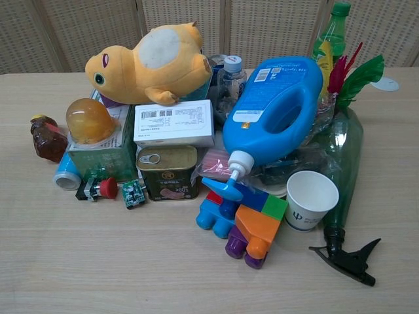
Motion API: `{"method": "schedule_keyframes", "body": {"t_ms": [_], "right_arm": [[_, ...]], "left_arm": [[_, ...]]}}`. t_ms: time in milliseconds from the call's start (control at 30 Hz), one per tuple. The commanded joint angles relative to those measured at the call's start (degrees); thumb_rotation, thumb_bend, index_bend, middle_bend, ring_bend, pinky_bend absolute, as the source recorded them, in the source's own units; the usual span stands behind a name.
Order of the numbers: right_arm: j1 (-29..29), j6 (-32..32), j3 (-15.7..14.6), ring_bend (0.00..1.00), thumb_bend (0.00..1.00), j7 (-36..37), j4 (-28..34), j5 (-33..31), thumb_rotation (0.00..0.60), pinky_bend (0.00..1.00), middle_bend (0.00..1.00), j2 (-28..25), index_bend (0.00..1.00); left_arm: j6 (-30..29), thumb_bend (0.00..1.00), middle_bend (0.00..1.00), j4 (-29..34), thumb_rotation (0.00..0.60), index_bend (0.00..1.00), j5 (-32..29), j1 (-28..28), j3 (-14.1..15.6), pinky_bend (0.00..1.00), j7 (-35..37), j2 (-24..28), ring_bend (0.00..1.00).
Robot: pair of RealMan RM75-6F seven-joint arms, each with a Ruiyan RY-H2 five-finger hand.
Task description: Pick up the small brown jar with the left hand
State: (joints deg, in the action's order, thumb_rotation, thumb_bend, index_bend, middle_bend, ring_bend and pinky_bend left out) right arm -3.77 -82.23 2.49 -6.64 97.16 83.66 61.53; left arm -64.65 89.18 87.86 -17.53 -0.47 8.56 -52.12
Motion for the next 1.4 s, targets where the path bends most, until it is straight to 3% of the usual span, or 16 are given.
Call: {"method": "schedule_keyframes", "body": {"t_ms": [33, 300, 567, 967, 1400], "right_arm": [[0.1, -0.1, 0.2, 0.0, 0.0, 0.4, 0.1, -0.3, 0.274, 0.0, 0.0, -0.1, 0.0], [0.0, 0.0, 0.2, 0.0, 0.0, 1.0, 0.3, -0.1, 0.278, 0.0, 0.0, -0.2, 0.0], [-0.4, 0.7, 0.1, 0.0, 0.0, 0.7, 0.2, 0.0, 0.276, 0.0, 0.0, 0.1, 0.0], [-0.6, 1.2, -0.2, 0.0, 0.0, 0.5, 0.2, 0.1, 0.278, 0.0, 0.0, 0.4, 0.0], [-0.7, 1.2, -0.1, 0.0, 0.0, 1.7, 0.3, 0.2, 0.273, 0.0, 0.0, 0.2, 0.0]], "left_arm": [[3.3, 0.0, 0.0, -4.6, 0.6, 0.0, 3.5, -4.5, -0.8, 0.0, 0.5, 0.3, 0.0], [10.6, 0.0, 0.0, -13.6, 0.6, 0.0, 8.0, -10.9, 1.2, 0.0, -2.7, -3.8, 0.0], [14.2, 0.0, 0.0, -21.3, 0.6, 0.0, 3.6, -11.1, 1.8, 0.0, -4.7, -12.7, 0.0], [18.1, 0.0, 0.0, -25.9, 0.6, 0.0, -5.2, -14.7, -2.9, 0.0, -12.4, -21.7, 0.0], [22.7, 0.0, 0.0, -28.5, 0.6, 0.0, -14.6, -17.9, -4.7, 0.0, -24.4, -28.8, 0.0]]}}
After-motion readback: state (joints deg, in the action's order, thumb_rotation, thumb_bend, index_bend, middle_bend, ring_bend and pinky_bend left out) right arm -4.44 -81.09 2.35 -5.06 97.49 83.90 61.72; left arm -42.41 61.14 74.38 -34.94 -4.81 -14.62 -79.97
